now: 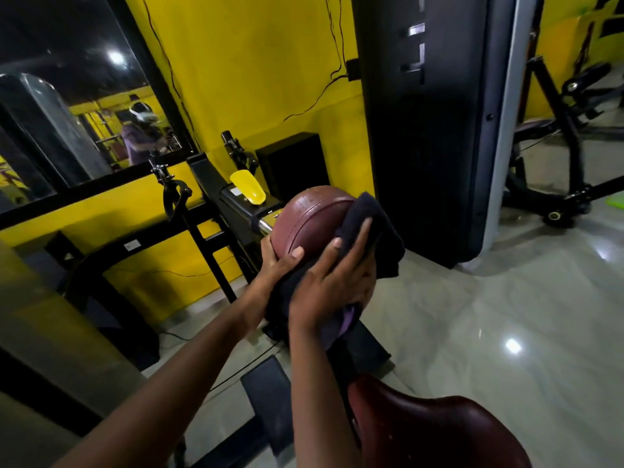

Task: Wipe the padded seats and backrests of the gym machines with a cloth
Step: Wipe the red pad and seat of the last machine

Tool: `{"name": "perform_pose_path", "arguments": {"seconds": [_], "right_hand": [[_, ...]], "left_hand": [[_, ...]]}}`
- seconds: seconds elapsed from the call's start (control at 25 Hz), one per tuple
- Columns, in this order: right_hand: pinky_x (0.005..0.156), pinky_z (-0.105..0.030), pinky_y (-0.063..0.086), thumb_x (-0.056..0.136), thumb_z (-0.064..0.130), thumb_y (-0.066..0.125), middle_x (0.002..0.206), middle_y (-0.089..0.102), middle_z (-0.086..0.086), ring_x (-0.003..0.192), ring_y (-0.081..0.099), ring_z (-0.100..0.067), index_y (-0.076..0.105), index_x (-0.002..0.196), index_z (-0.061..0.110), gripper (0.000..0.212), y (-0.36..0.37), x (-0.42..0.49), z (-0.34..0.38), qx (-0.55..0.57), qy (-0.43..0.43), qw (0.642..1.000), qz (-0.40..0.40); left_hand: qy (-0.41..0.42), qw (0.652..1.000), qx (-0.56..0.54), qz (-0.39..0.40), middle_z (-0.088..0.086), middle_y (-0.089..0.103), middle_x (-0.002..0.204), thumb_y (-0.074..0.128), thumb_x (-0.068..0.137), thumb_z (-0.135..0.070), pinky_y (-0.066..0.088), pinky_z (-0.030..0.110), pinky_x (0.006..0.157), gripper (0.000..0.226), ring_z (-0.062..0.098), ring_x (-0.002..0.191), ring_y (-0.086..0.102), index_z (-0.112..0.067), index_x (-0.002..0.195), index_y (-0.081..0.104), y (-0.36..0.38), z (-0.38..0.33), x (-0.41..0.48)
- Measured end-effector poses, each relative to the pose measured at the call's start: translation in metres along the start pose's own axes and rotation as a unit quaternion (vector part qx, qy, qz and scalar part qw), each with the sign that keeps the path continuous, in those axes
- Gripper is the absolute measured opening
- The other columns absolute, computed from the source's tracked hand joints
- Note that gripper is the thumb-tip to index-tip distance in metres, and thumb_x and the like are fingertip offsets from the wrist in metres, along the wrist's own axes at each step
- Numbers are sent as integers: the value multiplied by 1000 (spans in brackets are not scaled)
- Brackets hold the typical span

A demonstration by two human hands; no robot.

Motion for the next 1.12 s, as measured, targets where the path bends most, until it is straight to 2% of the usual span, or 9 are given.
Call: {"name": "perform_pose_path", "arguments": {"seconds": [0.12,0.24,0.36,0.52,0.68,0.8,1.0,1.04,1.12], "right_hand": [[100,-36,26,94,41,29,145,42,-8,126,38,-25,37,139,25,49,3,-2,9,-15,-88,995,37],[102,-36,27,92,43,28,145,41,-8,129,38,-27,41,139,24,53,-1,26,-23,16,3,999,27],[98,-28,30,90,38,33,138,50,-15,124,47,-31,50,134,12,54,-3,31,-64,46,62,997,0],[101,-36,36,88,46,30,135,51,-20,122,49,-35,47,135,10,62,-8,1,-109,81,172,982,-2],[101,-31,26,95,34,34,138,46,-22,122,38,-27,46,134,2,52,-18,-28,-47,49,33,998,13],[100,-31,27,93,33,33,139,46,-19,123,43,-31,45,136,8,51,-6,2,-42,48,35,998,15],[92,-29,36,89,27,35,128,55,-26,115,53,-39,48,131,-2,53,-12,50,-86,84,94,991,47],[90,-29,37,89,27,35,127,55,-25,113,53,-38,48,131,0,52,-17,54,-82,84,78,991,69],[90,-28,38,93,29,37,129,54,-10,110,49,-23,46,133,12,44,-27,58,-58,94,-11,989,115]], "left_hand": [[0,1000,4,9,0,46,137,74,47,-72,52,20,83,111,11,121,52,-32,139,25,-1,-1,0],[11,1000,15,21,-7,41,137,76,47,-68,50,14,81,114,2,120,50,-35,140,20,3,-5,-1],[16,999,23,31,-12,39,137,78,50,-61,51,12,80,112,0,122,46,-41,141,15,6,-5,-1],[19,999,33,26,-20,39,132,73,57,-49,51,13,79,102,-6,118,46,-42,140,14,5,-5,0],[15,998,51,32,-14,35,139,77,53,-56,47,19,90,107,3,127,42,-45,139,13,4,-5,-1],[15,998,53,29,-13,35,140,74,56,-52,46,17,90,103,2,127,42,-45,138,12,2,-3,1],[19,999,40,21,-21,36,134,74,56,-53,51,11,78,106,-5,121,42,-44,141,11,4,-5,-2],[19,999,47,19,-20,35,136,76,53,-58,51,11,79,111,-4,122,42,-43,142,12,5,-7,-3],[18,998,58,11,-17,34,138,77,45,-70,50,11,81,120,-3,124,41,-41,143,13,6,-10,-3]]}}
Point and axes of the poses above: each hand's wrist, its own x-axis towards the middle knuckle, its own y-axis out of the palm, z = x × y, the point moved 5 cm from there along x, towards the middle knuckle
